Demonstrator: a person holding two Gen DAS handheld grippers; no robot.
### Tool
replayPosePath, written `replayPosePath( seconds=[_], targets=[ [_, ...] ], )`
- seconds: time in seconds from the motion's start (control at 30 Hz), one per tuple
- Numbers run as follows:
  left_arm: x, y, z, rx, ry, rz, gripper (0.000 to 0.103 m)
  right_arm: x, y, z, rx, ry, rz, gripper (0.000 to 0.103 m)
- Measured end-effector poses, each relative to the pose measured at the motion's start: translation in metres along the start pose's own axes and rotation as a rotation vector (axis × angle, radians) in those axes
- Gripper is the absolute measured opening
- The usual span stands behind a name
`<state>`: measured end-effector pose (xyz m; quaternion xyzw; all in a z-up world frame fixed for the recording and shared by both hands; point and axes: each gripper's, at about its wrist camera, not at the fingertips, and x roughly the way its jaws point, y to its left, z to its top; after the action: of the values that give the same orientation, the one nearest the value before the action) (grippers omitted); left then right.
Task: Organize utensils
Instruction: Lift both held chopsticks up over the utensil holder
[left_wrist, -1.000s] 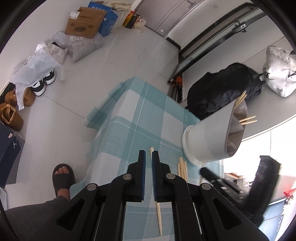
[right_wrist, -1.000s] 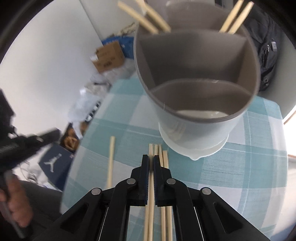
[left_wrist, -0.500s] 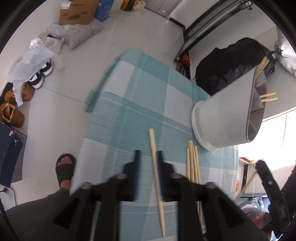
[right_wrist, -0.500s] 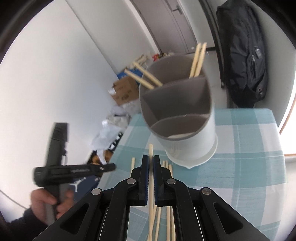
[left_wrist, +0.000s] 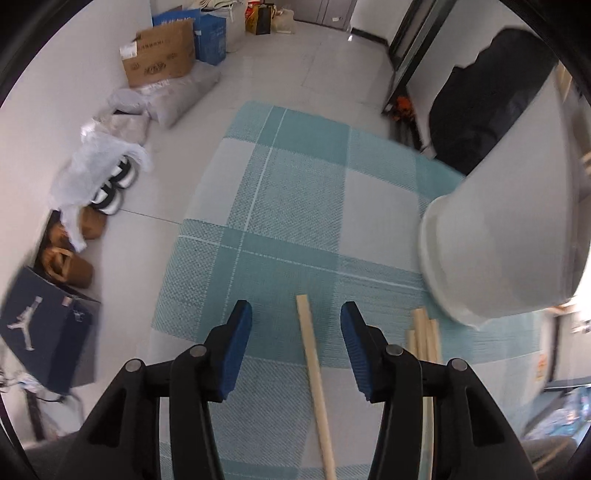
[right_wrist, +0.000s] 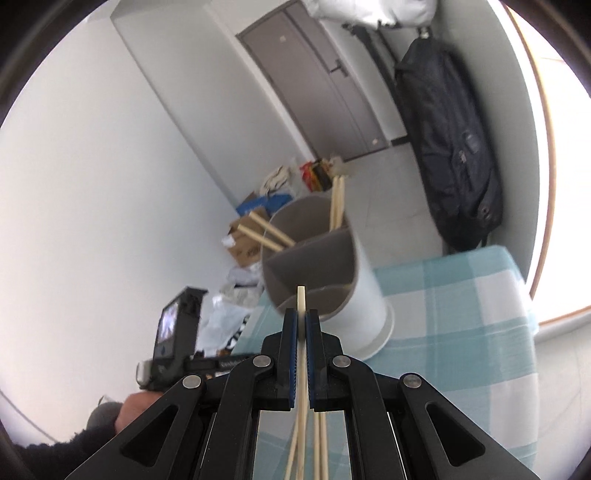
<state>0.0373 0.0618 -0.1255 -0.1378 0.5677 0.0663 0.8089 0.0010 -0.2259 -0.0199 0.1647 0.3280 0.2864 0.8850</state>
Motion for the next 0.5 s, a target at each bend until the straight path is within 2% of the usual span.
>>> replayPosePath(
  seconds=[0.07,0.13,0.2,0.3,0.37,0.5],
  targets=[
    [0.001,-0.008,-0.003,0.04,-0.007,0.053,0.021,-0.006,-0.003,0.001,0.002,-0.017,-0.013,0.003],
    [0.003,-0.014,-0.003,0.077,-0.015,0.087,0.007,-0.01,-0.007,0.002,0.017,-0.026,-0.011,0.003],
    [0.003,-0.015,-0.002,0.073,-0.023,0.088,0.004,-0.011,-0.011,0.003,0.024,-0.032,-0.019,0.003],
    [0.004,-0.009,0.001,0.038,-0.025,0.051,0.003,-0.014,-0.016,0.003,0.041,-0.038,-0.021,0.003],
    [0.003,-0.005,0.002,0.002,-0.03,-0.008,0.002,-0.015,-0.019,0.002,0.042,-0.042,-0.036,0.004],
    [-0.007,-0.012,0.002,0.009,-0.089,-0.035,0.002,-0.016,-0.022,0.002,0.057,-0.052,-0.059,0.004]
  ],
)
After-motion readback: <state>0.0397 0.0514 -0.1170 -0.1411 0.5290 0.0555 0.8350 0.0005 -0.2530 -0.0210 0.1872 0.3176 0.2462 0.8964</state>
